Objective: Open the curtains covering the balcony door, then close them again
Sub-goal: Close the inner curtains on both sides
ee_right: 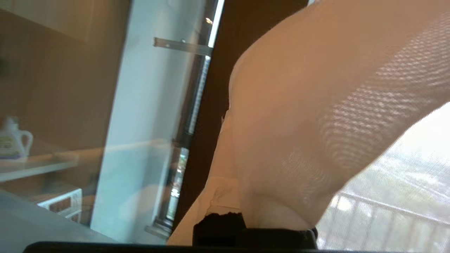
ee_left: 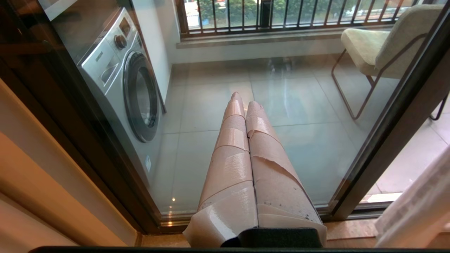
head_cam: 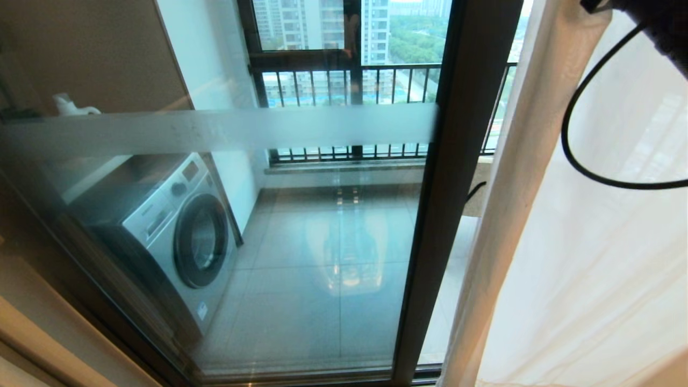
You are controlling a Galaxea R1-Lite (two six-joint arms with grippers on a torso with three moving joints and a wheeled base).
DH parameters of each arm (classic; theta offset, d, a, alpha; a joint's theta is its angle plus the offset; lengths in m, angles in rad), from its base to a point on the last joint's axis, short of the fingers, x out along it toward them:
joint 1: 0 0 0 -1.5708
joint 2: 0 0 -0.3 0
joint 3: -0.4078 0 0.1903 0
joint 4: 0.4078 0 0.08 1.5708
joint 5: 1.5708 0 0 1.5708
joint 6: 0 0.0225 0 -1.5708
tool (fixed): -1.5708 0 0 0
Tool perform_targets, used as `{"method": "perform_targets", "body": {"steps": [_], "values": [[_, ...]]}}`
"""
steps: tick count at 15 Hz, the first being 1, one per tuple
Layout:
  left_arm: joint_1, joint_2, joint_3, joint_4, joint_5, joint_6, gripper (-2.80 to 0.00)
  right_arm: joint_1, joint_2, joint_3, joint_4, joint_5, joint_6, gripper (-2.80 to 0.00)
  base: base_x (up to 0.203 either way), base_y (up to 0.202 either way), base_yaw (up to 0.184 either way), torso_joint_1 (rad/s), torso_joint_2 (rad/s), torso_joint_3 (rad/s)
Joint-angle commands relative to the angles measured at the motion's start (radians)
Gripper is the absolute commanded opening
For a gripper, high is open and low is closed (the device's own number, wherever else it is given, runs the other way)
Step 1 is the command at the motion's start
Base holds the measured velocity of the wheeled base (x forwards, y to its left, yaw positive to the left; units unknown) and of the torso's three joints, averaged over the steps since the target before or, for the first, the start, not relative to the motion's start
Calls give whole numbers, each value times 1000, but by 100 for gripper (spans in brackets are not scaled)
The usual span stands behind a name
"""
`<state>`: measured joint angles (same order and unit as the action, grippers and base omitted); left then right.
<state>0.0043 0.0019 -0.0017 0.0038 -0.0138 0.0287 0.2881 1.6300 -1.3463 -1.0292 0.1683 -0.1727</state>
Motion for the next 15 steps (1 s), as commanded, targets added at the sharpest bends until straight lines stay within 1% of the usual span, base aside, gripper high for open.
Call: {"method": "perform_targets", "body": {"steps": [1,3,6,9,13,15], "values": [[0,0,0,0,0,0,-280,77,78,-72,-9,-26,-19,-280,0,0,0,0,0,0],[0,0,0,1,0,0,-280,144,126,-132,-11,-43,-48,-280,0,0,0,0,0,0],[0,0,0,1,0,0,-280,237,178,-182,-14,-53,-65,-280,0,0,0,0,0,0],[0,0,0,0,0,0,-280,336,261,-267,-20,-122,-115,-280,0,0,0,0,0,0],[0,0,0,0,0,0,-280,431,332,-332,-24,-150,-158,-280,0,0,0,0,0,0],[0,0,0,1,0,0,-280,462,368,-365,-25,-165,-177,-280,0,0,0,0,0,0]]}}
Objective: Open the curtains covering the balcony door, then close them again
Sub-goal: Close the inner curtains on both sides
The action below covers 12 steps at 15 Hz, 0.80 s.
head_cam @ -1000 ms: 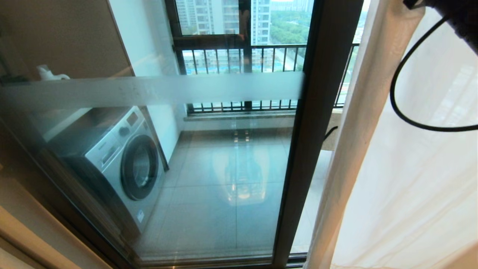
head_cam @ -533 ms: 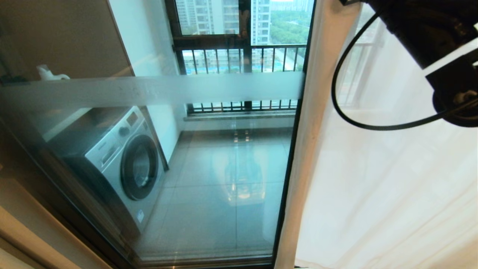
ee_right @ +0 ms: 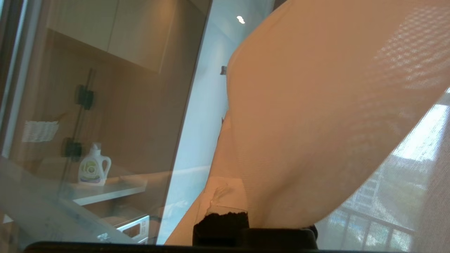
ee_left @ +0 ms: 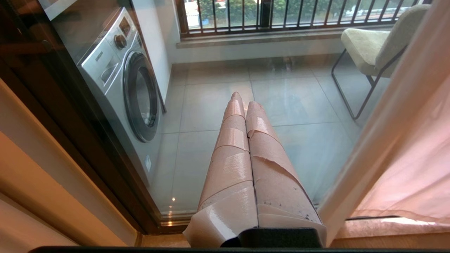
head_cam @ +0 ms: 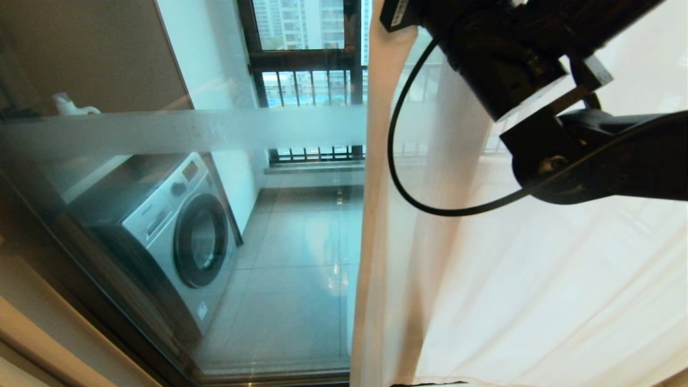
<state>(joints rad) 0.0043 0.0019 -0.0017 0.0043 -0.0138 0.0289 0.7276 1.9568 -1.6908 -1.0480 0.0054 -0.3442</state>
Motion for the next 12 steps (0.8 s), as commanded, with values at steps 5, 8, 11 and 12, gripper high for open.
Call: {"method": "perform_targets", "body": {"steps": [5,8,11,12], "values": [[0,0,0,-1,0,0,-280,100,105,-36,-34,-13,-36,-280,0,0,0,0,0,0],[0,0,0,0,0,0,-280,122,141,-43,-53,-21,-38,-280,0,0,0,0,0,0],[0,0,0,0,0,0,-280,121,168,-65,-61,-21,-38,-280,0,0,0,0,0,0],[0,0,0,-1,0,0,-280,121,171,-67,-64,-21,-38,-280,0,0,0,0,0,0]]}}
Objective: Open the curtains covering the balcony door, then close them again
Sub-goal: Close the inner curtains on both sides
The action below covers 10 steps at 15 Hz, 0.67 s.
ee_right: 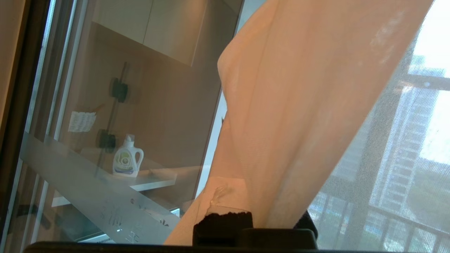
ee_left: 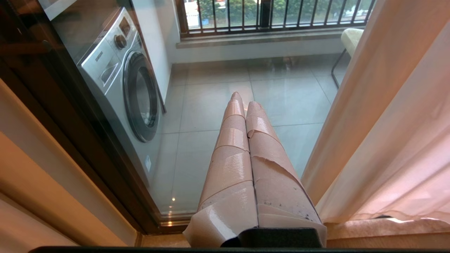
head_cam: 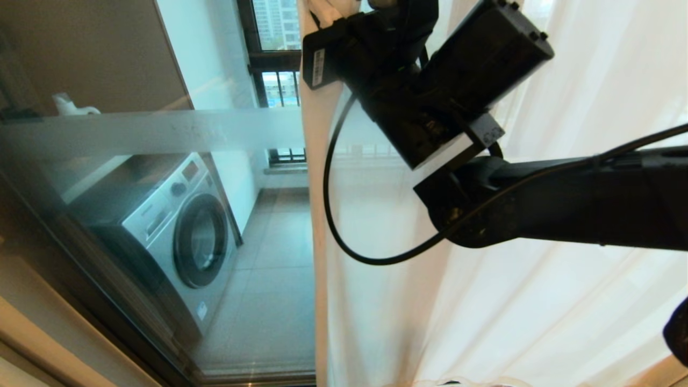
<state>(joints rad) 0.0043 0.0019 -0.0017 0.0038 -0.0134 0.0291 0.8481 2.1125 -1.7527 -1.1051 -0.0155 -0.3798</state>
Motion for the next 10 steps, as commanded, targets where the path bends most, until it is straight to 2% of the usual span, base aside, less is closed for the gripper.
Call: {"method": "perform_targets", "body": {"steps": [1,5,10], "values": [[0,0,0,1,0,0,-280,-2,15,-5,-13,0,-2,-280,0,0,0,0,0,0],[0,0,0,1,0,0,-280,-19,-1,-5,-17,0,-1,-280,0,0,0,0,0,0],[0,0,0,-1,0,0,-280,-89,-66,-3,-7,2,3,-280,0,0,0,0,0,0]]}}
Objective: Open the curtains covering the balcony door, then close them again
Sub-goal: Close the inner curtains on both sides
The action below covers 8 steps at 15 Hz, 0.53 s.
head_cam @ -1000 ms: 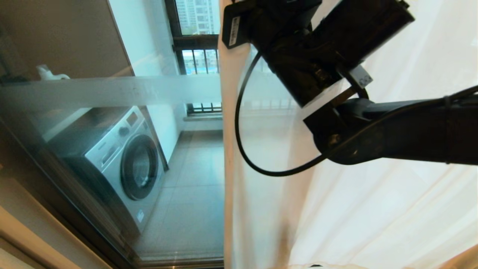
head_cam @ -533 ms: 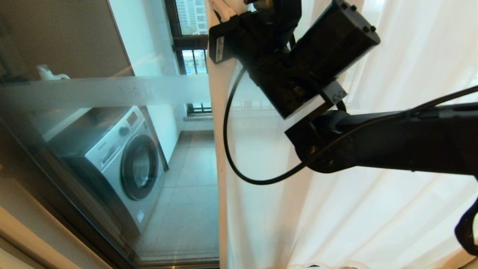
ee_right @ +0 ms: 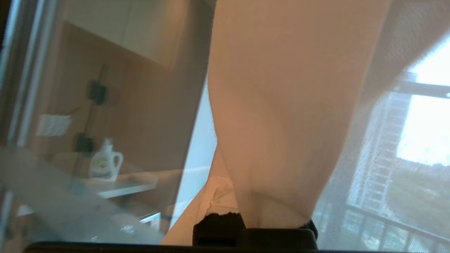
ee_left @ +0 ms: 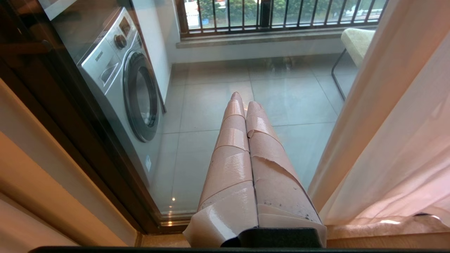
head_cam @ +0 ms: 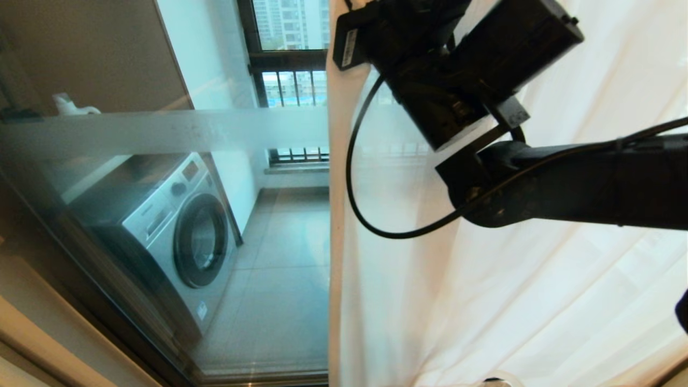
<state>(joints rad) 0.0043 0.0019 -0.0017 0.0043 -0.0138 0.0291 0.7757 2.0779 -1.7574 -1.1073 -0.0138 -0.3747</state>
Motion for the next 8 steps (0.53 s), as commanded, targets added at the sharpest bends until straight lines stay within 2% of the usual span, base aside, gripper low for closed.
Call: {"method": "perform_targets", "body": {"steps": [1,5,8], "values": [[0,0,0,0,0,0,-280,-41,-47,2,0,1,-1,-280,0,0,0,0,0,0],[0,0,0,0,0,0,-280,-94,-65,7,6,2,3,-280,0,0,0,0,0,0],[0,0,0,0,0,0,-280,-104,-67,12,6,2,3,-280,0,0,0,0,0,0]]}}
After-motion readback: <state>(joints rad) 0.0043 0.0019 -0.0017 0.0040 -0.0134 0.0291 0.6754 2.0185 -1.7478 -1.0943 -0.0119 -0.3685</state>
